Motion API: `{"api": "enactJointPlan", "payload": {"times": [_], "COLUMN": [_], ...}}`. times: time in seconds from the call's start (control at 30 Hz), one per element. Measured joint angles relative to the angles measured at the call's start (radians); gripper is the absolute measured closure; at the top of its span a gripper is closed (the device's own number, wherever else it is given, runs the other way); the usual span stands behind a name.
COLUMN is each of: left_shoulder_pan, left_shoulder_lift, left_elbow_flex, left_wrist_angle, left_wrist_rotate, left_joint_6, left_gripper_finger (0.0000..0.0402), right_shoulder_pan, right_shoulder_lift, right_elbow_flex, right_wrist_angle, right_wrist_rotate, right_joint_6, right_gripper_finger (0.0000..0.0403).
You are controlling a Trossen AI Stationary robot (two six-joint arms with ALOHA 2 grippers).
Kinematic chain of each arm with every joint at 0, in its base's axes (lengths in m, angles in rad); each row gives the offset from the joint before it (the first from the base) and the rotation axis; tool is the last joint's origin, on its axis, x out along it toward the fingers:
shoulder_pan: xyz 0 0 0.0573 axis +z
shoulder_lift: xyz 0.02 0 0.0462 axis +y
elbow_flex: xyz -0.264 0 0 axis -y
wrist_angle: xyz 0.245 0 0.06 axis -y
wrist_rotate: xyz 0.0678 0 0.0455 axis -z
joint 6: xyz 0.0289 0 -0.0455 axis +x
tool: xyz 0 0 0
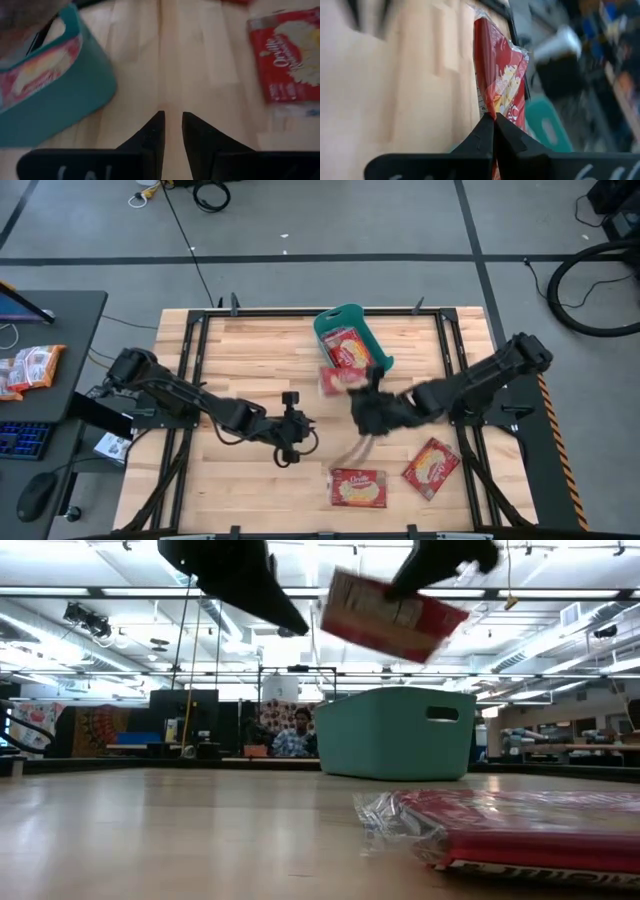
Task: Sort popcorn bags into baskets
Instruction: Put the red popcorn bag into the green bin
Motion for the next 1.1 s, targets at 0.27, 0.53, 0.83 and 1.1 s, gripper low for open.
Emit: {"api": "enactJointPlan", "payload": {"times": [0.27, 0.53, 0.83, 1.1], "left_shoulder_pan": [-0.010, -0.012, -0.013, -0.018], "left_shoulder_lift": [-0.051, -0.055, -0.055, -0.055], "left_elbow_flex": [0.000, 0.000, 0.000, 0.000], "left_wrist_angle": [-0.135, -0.157, -0.175, -0.183], "left_wrist_rotate": [-0.020, -0.023, -0.023, -0.022], "left_joint_6": [-0.083, -0.077, -0.077, -0.082], "left_gripper_finger": [0.0331, 0.0331, 0.0331, 0.0331], "right_shoulder_pan": [-0.237, -0.445, -0.554, -0.579], "right_shoulder_lift": [0.017, 0.017, 0.093, 0.150], "right_elbow_flex": [0.062, 0.062, 0.060, 0.059], "right_wrist_angle": [-0.109, -0.126, -0.086, 0.037], "right_wrist_rotate": [-0.166, -0.299, -0.479, -0.604], "right_joint_6": [0.239, 0.386, 0.358, 0.284], "right_gripper_finger": [0.0395, 0.0395, 0.0393, 0.0334]}}
